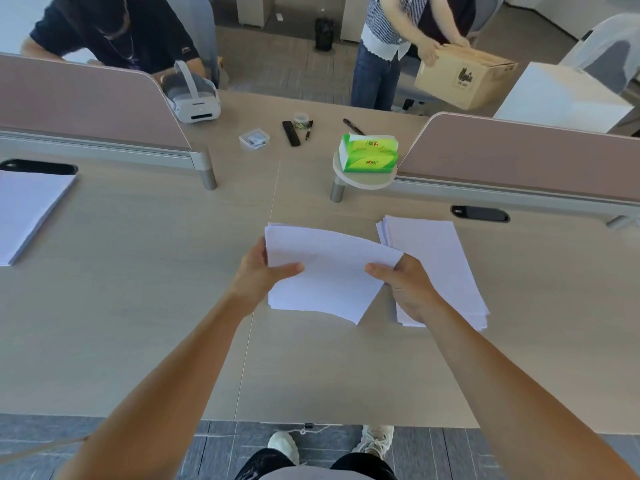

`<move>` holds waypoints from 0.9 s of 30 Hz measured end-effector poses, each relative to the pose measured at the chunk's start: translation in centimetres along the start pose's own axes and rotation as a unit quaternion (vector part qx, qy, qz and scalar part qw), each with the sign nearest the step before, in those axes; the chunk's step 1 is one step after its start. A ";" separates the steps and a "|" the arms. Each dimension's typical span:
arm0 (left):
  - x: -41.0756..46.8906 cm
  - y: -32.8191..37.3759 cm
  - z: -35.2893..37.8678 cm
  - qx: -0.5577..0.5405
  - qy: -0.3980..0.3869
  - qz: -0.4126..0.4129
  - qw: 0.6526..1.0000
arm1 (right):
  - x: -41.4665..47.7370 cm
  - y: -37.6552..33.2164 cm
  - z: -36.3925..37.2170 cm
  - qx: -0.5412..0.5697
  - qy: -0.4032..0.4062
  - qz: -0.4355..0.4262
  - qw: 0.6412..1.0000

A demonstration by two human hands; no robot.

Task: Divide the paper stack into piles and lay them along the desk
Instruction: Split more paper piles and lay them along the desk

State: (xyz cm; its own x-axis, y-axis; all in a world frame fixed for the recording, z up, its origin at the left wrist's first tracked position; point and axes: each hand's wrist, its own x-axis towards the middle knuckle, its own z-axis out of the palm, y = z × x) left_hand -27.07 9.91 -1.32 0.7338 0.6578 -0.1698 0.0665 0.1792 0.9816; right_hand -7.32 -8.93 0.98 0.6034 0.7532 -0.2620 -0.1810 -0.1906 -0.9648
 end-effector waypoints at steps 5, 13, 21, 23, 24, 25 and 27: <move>-0.6 0.9 2.2 -0.069 0.067 0.015 0.995 | -0.2 -0.7 1.5 0.049 0.014 -0.013 0.999; 0.6 2.5 3.5 -0.077 0.207 -0.016 0.975 | 0.0 -1.4 2.6 0.071 0.105 0.005 0.992; 0.9 2.8 2.0 -0.090 0.135 0.004 0.987 | -0.1 0.0 0.9 -0.001 0.026 -0.034 0.999; 1.0 2.7 1.9 -0.078 0.117 -0.007 0.990 | -0.1 0.2 0.9 -0.007 0.024 -0.022 0.999; 1.1 2.8 2.2 -0.080 0.122 -0.009 0.989 | -0.2 0.3 1.1 -0.008 0.026 -0.014 1.000; 1.2 3.0 2.5 -0.081 0.137 -0.015 0.987 | -0.2 0.3 1.2 -0.009 0.029 -0.006 1.000; 1.5 3.2 3.1 -0.072 0.169 -0.030 0.983 | -0.1 0.5 1.5 -0.005 0.038 0.005 0.999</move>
State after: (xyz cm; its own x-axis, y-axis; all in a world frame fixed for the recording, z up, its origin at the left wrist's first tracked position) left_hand -23.60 9.20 1.88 0.4636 0.8440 -0.2698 -0.0113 0.3101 0.9506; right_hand -8.67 -8.17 0.58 0.6595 0.7008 -0.2718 -0.1795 -0.2043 -0.9623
